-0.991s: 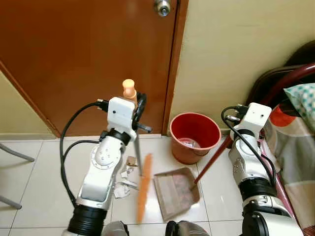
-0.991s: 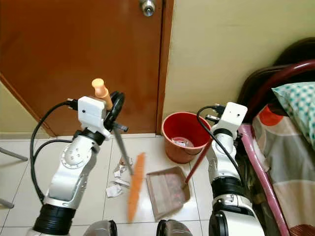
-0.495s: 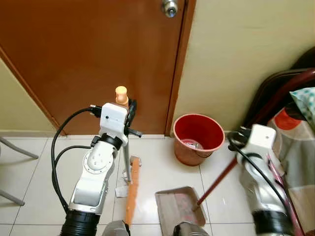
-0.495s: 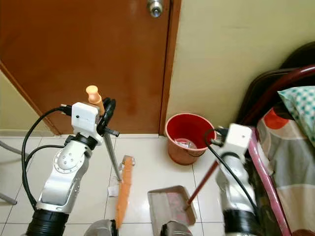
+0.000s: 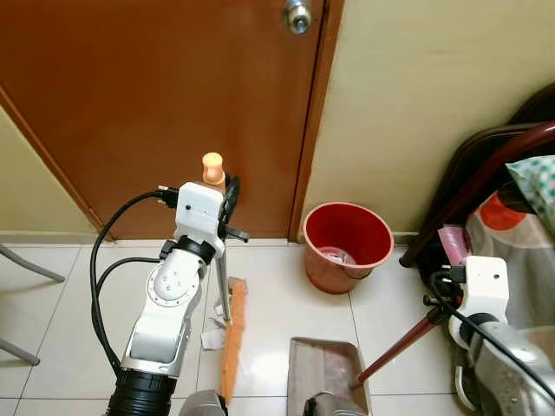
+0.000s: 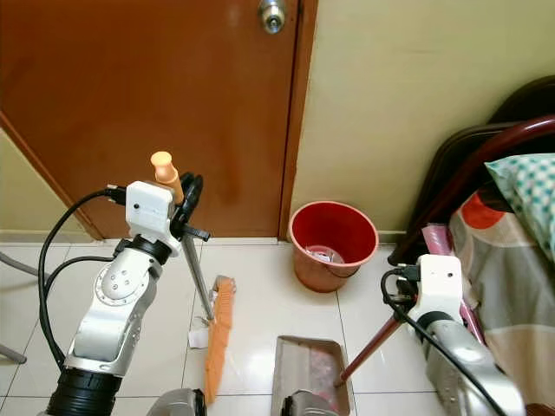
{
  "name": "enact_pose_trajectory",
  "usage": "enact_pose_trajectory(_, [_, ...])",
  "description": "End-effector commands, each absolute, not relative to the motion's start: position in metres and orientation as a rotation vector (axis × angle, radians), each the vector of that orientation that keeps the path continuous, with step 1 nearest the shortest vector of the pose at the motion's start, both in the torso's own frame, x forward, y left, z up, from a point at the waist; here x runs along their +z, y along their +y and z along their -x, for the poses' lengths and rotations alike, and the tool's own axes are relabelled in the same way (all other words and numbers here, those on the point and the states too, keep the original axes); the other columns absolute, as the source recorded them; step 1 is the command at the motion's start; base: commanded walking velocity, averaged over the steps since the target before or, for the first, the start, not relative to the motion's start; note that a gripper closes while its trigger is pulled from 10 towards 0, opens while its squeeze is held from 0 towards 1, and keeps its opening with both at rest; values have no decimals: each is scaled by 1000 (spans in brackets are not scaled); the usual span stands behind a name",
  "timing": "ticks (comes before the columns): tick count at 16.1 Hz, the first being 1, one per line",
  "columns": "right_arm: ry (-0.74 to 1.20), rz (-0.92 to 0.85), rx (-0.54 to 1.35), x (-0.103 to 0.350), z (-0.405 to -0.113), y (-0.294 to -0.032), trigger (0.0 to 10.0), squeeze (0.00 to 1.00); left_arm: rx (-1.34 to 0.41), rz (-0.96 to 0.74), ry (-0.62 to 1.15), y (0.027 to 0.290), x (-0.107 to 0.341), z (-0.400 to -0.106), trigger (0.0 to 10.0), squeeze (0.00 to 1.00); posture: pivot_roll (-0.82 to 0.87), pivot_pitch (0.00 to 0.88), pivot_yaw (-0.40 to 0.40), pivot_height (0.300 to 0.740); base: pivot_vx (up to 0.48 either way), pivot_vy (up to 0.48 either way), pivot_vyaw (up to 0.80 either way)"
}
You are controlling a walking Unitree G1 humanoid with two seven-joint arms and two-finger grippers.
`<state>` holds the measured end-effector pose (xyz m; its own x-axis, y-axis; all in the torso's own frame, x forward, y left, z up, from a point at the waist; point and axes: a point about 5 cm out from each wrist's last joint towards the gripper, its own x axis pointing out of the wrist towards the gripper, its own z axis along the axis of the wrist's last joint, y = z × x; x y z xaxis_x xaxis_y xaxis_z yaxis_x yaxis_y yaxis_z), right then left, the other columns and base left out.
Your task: Sweep floor
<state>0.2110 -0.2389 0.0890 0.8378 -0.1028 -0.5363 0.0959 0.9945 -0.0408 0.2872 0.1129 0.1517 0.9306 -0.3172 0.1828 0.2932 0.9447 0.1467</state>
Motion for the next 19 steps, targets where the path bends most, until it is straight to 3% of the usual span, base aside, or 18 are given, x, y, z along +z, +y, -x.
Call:
enact_pose_trajectory(1, [672, -28, -126, 79, -206, -243, 10000, 0, -315, -123, -256, 111, 159, -287, 10000, 0, -75, 85, -50, 740, 0, 0, 0])
enact_pose_trajectory(3, [411, -183, -279, 111, -246, -243, 10000, 0, -320, -125, -260, 109, 161, -289, 10000, 0, -75, 85, -50, 740, 0, 0, 0])
enact_pose_trajectory(6, [242, -270, -341, 132, -270, -238, 10000, 0, -312, -135, -262, 113, 162, -289, 10000, 0, -75, 85, -50, 740, 0, 0, 0])
enact_pose_trajectory(9, [220, -304, -351, 126, -279, -220, 10000, 0, -310, -141, -252, 115, 160, -288, 10000, 0, -40, 89, -35, 740, 0, 0, 0])
enact_pose_trajectory(13, [183, -92, -268, 121, -282, -200, 10000, 0, -317, -139, -245, 113, 158, -286, 10000, 0, -31, 98, -37, 740, 0, 0, 0])
enact_pose_trajectory(19, [268, -60, -227, 96, -272, -191, 10000, 0, -319, -144, -235, 111, 156, -285, 10000, 0, -32, 99, -41, 740, 0, 0, 0])
